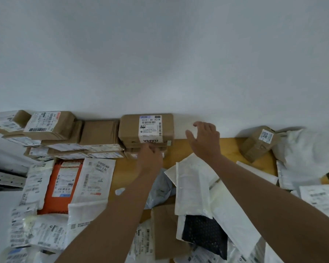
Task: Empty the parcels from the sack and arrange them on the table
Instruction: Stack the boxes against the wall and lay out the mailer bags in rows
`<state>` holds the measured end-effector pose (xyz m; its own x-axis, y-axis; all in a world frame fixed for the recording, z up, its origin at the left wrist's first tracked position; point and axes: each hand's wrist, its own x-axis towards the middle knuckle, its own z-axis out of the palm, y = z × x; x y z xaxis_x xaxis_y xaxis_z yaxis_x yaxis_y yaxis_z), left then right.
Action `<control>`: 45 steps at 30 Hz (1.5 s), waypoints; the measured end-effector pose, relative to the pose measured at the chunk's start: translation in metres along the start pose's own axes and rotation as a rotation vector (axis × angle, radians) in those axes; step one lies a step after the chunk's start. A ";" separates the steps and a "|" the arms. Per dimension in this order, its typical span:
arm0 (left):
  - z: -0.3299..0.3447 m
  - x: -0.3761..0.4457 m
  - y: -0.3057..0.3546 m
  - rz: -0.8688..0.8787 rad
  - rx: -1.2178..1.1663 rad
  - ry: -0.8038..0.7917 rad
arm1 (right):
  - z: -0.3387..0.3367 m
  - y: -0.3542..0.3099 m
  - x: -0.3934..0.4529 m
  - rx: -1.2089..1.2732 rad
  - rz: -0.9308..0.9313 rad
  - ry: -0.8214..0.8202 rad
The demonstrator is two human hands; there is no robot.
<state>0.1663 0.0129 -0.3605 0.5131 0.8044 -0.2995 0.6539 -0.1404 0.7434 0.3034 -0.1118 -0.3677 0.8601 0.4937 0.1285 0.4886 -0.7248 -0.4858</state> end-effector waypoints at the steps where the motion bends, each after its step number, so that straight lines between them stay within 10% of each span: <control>1: 0.008 -0.005 0.004 -0.045 0.006 -0.008 | -0.005 0.018 0.000 -0.037 0.095 0.069; 5: 0.043 -0.024 0.014 -0.059 0.008 -0.088 | -0.040 0.100 0.002 -0.100 0.558 0.099; 10: 0.076 -0.036 0.027 -0.004 0.067 -0.174 | -0.060 0.182 0.007 -0.182 0.676 -0.132; 19: 0.085 -0.039 0.037 0.044 0.013 -0.278 | -0.049 0.174 0.004 -0.203 0.446 -0.345; 23: 0.080 -0.046 0.042 0.181 -0.132 -0.305 | -0.072 0.135 0.008 -0.203 0.274 -0.191; 30: 0.034 -0.038 0.086 0.340 -0.322 0.064 | -0.160 0.023 0.008 0.159 0.006 -0.294; 33: -0.007 -0.029 0.103 0.235 -0.400 -0.055 | -0.170 -0.010 0.002 0.418 -0.101 -0.376; 45: -0.144 -0.018 0.049 0.209 -0.588 0.000 | -0.074 -0.129 -0.004 0.425 -0.200 -0.411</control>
<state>0.1089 0.0747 -0.2321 0.5972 0.7942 -0.1125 0.1243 0.0469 0.9911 0.2474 -0.0562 -0.2412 0.5900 0.8059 -0.0494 0.4609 -0.3864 -0.7989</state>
